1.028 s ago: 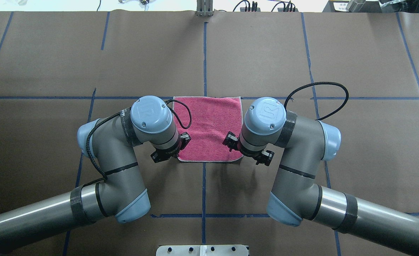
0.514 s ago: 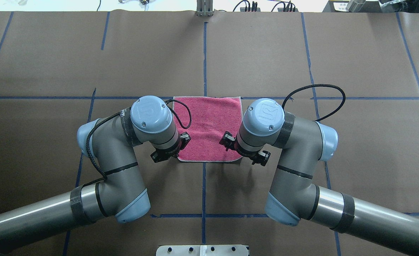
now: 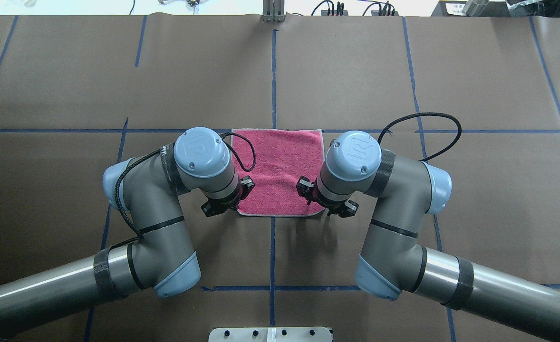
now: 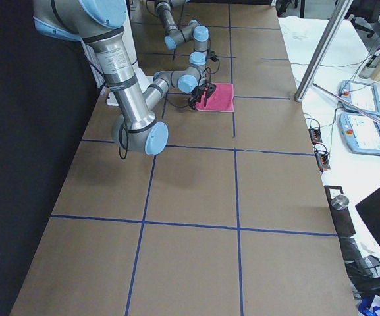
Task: Fold towel twice with both arms
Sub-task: 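Lower both grippers onto the towel's near corners and close them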
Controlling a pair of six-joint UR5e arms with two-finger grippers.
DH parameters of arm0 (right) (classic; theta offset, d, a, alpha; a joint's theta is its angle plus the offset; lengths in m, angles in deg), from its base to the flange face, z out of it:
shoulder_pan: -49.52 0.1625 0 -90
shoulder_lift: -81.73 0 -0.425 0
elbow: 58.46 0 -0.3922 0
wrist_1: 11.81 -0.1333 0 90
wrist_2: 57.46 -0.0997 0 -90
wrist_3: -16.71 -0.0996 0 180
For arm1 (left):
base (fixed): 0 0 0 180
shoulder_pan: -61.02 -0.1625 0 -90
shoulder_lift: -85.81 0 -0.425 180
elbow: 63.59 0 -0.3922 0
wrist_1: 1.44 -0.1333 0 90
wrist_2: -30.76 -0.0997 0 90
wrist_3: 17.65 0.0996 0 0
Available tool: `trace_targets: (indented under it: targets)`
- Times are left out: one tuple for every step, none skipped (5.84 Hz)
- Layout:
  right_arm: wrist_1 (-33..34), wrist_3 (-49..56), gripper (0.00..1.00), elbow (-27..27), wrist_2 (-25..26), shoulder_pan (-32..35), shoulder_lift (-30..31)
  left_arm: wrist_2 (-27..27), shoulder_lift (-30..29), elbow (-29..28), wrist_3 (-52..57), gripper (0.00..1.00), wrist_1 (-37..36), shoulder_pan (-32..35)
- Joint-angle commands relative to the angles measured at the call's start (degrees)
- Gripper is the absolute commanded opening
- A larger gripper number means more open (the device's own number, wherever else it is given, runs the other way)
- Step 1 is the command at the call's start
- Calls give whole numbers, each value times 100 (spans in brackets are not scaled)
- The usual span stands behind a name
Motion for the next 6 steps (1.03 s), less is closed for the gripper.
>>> trace_targets:
  targets:
    - [-2, -15, 20, 0, 0, 5, 8, 0, 0, 0, 0, 1, 0, 0]
    - [-2, -15, 8, 0, 0, 5, 8, 0, 0, 0, 0, 1, 0, 0]
    - [-2, -15, 4, 0, 0, 13, 17, 0, 0, 0, 0, 1, -9, 0]
    - [-2, -23, 0, 0, 9, 14, 26, 0, 0, 0, 0, 1, 0, 0]
    - [6, -23, 0, 0, 0, 57, 34, 9, 0, 26, 9, 0, 0, 0]
    - [24, -15, 0, 0, -17, 101, 8, 9, 0, 78, 139, 0, -9, 9]
